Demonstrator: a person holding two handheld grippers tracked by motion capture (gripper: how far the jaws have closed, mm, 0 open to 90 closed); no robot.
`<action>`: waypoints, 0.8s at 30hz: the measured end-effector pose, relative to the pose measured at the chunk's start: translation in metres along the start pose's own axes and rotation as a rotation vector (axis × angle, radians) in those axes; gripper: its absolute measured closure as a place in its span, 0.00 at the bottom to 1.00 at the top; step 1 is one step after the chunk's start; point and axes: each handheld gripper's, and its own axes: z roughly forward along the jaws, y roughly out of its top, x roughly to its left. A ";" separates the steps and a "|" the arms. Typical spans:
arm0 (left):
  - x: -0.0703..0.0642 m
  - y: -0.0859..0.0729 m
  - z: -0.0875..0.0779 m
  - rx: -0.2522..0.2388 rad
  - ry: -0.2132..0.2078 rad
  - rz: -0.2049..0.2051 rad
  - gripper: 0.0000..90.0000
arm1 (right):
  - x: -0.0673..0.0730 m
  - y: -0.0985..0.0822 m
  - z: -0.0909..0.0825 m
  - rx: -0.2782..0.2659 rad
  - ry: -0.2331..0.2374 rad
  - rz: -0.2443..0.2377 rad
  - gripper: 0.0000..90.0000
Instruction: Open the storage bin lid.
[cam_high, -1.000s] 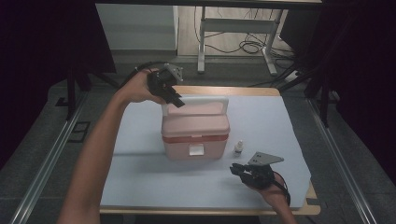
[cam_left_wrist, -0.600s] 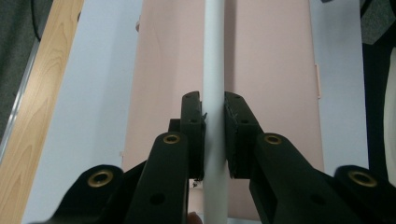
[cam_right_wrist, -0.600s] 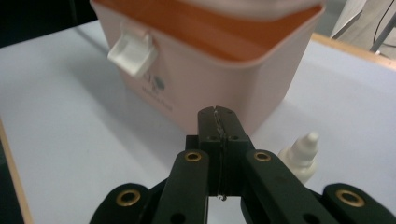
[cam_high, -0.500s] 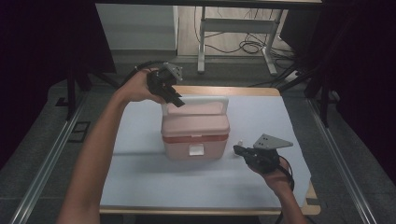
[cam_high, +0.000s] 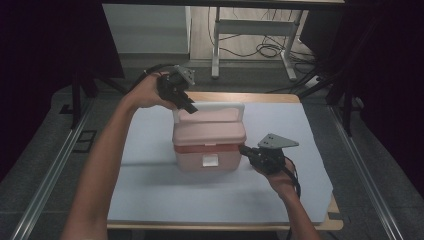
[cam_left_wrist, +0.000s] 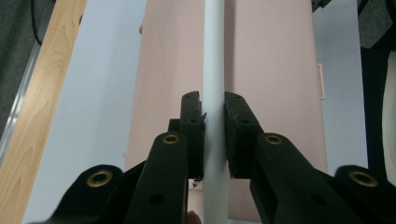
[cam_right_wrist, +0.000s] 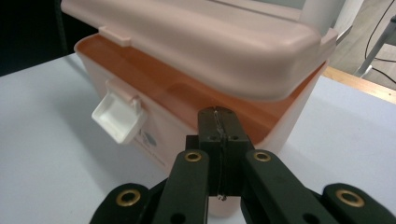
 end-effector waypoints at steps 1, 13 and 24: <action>0.000 0.000 0.000 -0.001 0.000 0.000 0.89 | 0.000 0.001 0.001 -0.001 -0.002 0.003 1.00; -0.004 -0.001 0.002 0.000 0.011 0.001 0.88 | -0.004 0.001 0.011 -0.015 -0.053 0.027 1.00; -0.007 -0.008 -0.008 -0.047 0.096 -0.034 0.66 | -0.004 -0.001 0.012 -0.015 -0.071 0.017 1.00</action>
